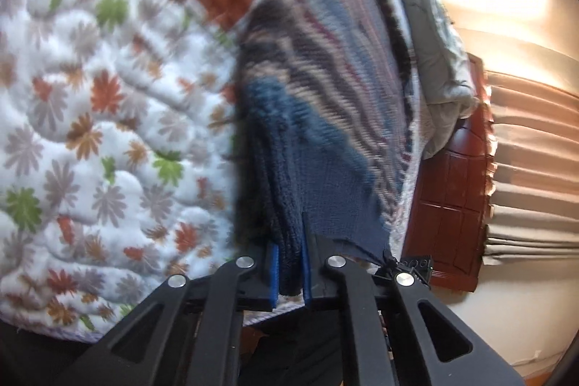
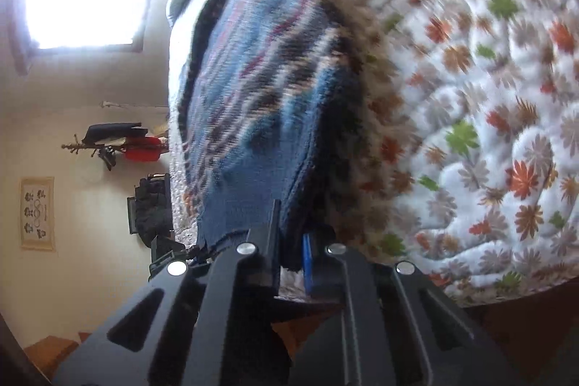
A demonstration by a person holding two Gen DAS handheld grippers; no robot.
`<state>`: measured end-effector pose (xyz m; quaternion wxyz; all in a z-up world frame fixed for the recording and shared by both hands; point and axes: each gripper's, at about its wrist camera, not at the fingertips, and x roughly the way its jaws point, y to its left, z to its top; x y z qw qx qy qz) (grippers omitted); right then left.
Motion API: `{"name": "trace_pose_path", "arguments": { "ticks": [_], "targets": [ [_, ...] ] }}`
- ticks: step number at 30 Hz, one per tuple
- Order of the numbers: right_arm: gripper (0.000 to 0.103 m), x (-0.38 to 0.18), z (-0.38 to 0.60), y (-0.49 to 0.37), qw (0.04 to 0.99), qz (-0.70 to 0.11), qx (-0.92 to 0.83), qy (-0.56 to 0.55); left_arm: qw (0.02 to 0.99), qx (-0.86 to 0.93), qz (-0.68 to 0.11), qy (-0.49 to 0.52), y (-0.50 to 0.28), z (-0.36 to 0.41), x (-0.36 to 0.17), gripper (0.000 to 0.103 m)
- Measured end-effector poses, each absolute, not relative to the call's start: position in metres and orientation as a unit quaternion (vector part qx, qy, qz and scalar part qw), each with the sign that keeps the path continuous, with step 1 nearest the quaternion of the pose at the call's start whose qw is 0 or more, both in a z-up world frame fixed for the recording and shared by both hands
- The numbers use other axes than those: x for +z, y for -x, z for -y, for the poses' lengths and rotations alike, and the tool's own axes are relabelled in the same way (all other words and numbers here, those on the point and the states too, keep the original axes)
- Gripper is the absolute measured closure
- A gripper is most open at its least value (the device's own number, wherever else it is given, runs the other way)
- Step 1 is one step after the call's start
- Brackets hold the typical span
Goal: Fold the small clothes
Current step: 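Grasp the sweater hem with both tools and lift it off the bed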
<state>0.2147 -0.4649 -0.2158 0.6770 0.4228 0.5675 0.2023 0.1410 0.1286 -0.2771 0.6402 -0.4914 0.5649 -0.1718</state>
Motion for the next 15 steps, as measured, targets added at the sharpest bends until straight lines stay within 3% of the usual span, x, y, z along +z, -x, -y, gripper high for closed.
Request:
{"name": "trace_pose_path", "arguments": {
  "ticks": [15],
  "targets": [
    [0.096,-0.076,0.461,-0.271,0.753,-0.474,0.262,-0.373,0.722,-0.254,-0.435,0.474,-0.186,-0.140,-0.126,0.095]
  ]
}}
